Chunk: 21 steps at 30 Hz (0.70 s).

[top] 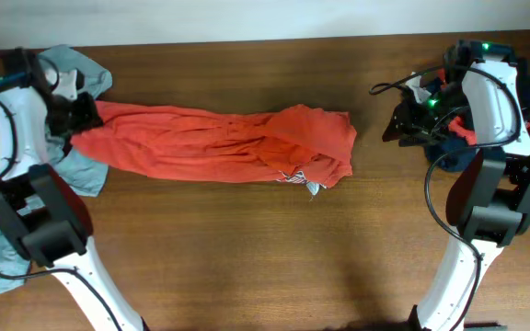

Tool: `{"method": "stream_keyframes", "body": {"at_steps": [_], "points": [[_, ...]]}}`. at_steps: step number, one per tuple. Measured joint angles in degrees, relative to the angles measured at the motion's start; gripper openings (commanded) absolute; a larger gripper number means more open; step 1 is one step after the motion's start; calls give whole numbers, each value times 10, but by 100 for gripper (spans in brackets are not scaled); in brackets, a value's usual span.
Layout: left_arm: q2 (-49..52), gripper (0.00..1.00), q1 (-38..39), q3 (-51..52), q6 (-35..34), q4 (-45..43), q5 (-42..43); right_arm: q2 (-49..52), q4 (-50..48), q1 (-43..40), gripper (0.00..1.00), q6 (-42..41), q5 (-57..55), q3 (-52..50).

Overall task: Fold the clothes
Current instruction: 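Fold the left end toward the right with the left gripper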

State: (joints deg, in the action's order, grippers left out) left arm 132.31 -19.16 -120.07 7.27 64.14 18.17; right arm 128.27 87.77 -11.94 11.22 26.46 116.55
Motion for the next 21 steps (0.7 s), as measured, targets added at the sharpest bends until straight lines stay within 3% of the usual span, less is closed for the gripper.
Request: {"method": "stream_keyframes", "body": {"at_steps": [10, 21], "points": [[0, 1, 153, -4, 0, -7, -11, 0, -2, 0, 48, 0, -2, 0], [7, 1, 256, -4, 0, -29, -27, 0, -2, 0, 48, 0, -14, 0]]}}
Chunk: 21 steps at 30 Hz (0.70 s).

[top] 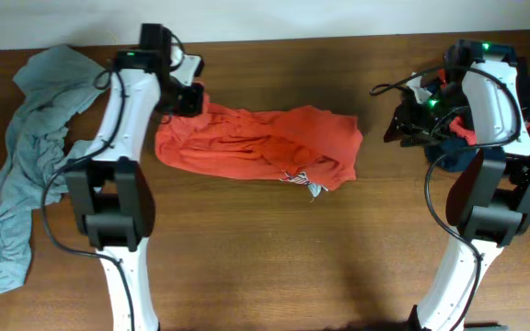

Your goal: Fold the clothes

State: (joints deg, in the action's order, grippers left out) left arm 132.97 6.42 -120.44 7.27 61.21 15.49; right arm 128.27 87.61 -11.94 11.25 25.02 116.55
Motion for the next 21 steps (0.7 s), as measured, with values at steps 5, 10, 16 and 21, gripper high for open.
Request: {"method": "stream_keyframes", "body": {"at_steps": [5, 10, 16, 21], "points": [[9, 1, 33, 0, 0, 0, -6, 0, 0, 0, 48, 1, -1, 0], [9, 3, 51, -1, 0, 7, -6, 0, 0, 0, 48, 1, -1, 0], [9, 73, 63, -1, 0, 9, -7, 0, 0, 0, 48, 2, -1, 0], [10, 80, 91, -1, -4, 7, 0, 0, -3, 0, 48, 3, -1, 0]]}}
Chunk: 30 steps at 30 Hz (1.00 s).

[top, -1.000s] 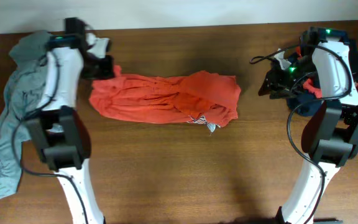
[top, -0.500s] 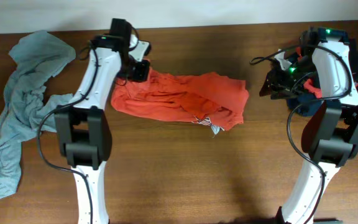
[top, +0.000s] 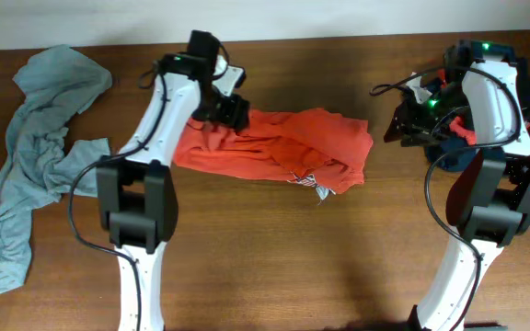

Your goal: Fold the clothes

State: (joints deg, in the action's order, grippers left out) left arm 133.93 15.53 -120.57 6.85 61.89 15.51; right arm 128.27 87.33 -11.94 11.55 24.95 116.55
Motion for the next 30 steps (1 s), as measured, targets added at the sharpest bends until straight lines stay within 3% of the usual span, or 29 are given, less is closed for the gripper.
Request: {"method": "stream_keyframes", "body": {"at_steps": [12, 18, 19, 25, 30], "points": [[0, 80, 29, -2, 0, -19, 78, 0, -2, 0, 48, 2, 0, 0], [2, 87, 5, -50, 1, 25, 100, 0, -3, 0, 52, 2, 2, 0], [2, 92, -2, -66, 2, 38, 102, 0, -8, 0, 52, 2, 5, 0], [2, 92, -38, -128, 15, 82, 109, 0, -70, 0, 53, -2, 49, -42], [2, 92, -39, -129, 22, 87, 109, 0, -147, 0, 61, -15, 86, -105]]}}
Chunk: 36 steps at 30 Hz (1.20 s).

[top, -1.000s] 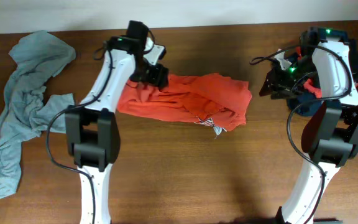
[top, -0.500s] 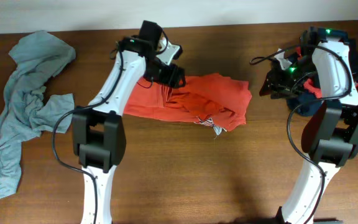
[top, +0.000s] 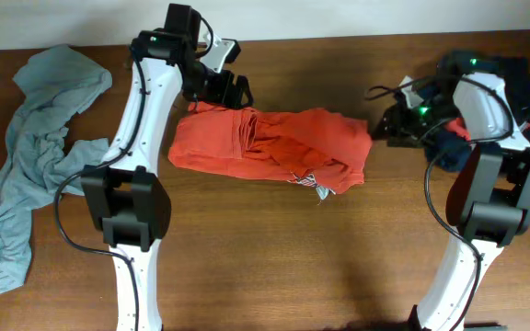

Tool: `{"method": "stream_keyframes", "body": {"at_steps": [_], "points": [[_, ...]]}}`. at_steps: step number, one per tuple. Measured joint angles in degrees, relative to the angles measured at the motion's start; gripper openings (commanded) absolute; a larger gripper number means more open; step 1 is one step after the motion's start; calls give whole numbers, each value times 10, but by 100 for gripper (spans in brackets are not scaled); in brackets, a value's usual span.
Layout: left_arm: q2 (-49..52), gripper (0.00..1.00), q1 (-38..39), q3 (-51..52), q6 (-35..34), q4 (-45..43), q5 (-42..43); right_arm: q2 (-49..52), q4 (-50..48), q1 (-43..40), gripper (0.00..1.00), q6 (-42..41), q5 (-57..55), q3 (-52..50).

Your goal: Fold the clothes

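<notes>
The orange garment (top: 274, 147) lies bunched in a rough rectangle at the table's middle back, its left part doubled over onto itself. My left gripper (top: 233, 92) hangs just above the garment's upper left corner, its fingers apart and no cloth between them. From the right, my right gripper (top: 378, 126) points at the garment's right edge and is very close to it. Its fingers show as one dark tip, so their state is unclear.
A grey garment (top: 35, 156) lies crumpled along the left edge of the wooden table (top: 265, 257). A heap of dark blue and red clothes (top: 523, 87) sits at the back right, behind the right arm.
My left gripper was down on the orange garment's upper left part; now it is up and back from it, with the cloth let go. The right gripper has shifted a little left, toward the garment's right edge.
At first the orange garment lay stretched out long, with my left gripper at its far left end by the grey garment. Then its left end was further right each time, the garment shorter. Now it lies as a compact doubled shape, released.
</notes>
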State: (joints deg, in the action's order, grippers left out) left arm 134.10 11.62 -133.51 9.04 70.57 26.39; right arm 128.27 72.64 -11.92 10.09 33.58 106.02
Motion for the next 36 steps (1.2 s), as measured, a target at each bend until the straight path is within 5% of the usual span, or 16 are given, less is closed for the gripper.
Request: {"method": "stream_keyframes", "body": {"at_steps": [6, 17, 19, 24, 36], "points": [[0, 92, 6, 0, 11, 2, 0, 0, -66, 6, 75, -7, 14, -64], [2, 92, 6, 0, 17, 6, -17, -3, -143, 37, 75, -13, 31, -132], [3, 92, 6, 0, 17, 6, -22, -4, -164, 48, 63, -23, 36, -135], [4, 92, 6, 0, 17, 5, -30, -4, -196, 76, 7, -53, 31, -146], [4, 92, -2, 0, 17, 6, -33, -4, -147, 21, 4, -83, 29, -147]]}}
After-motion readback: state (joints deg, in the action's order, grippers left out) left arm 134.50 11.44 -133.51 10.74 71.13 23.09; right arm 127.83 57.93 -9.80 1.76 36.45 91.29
